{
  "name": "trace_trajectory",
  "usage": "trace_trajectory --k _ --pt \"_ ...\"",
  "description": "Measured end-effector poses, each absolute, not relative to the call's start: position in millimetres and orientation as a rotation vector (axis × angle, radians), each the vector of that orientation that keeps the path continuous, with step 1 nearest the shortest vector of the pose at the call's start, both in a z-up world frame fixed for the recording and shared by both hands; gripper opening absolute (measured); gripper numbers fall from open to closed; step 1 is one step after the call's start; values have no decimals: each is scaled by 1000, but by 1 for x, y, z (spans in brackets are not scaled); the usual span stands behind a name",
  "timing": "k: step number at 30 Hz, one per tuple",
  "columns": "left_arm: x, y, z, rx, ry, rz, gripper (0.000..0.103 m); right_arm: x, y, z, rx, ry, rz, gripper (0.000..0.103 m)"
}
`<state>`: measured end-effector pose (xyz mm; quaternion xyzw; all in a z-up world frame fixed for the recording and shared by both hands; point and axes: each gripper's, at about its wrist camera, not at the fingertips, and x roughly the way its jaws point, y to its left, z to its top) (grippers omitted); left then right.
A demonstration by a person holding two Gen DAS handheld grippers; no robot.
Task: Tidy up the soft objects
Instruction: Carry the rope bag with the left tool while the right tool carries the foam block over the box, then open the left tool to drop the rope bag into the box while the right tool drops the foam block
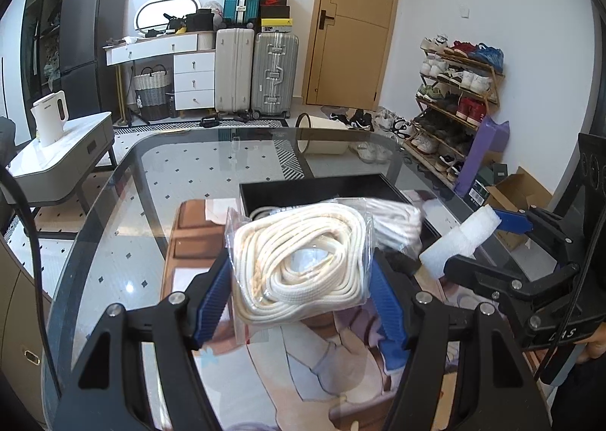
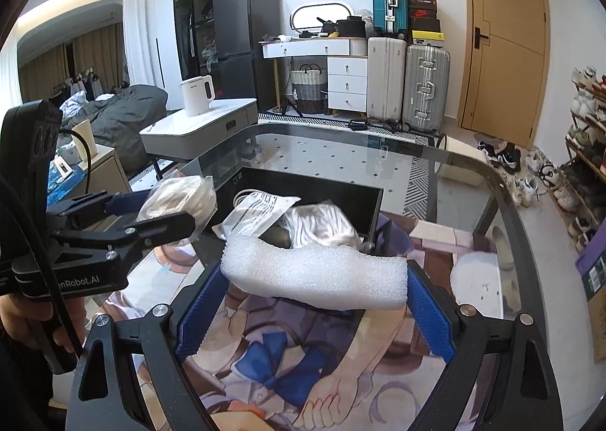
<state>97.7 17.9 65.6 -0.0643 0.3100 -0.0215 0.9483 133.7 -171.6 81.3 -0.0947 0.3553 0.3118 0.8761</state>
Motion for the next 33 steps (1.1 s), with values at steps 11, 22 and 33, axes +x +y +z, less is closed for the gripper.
trace_trajectory --k 11,22,33 --pt "132 18 60 -112 657 -65 68 156 -157 82 -250 747 635 92" --pt "147 7 49 -78 677 -81 68 190 -157 79 -201 757 593 92" --pt "161 -1 38 -43 687 -111 68 226 -135 75 -169 765 576 92"
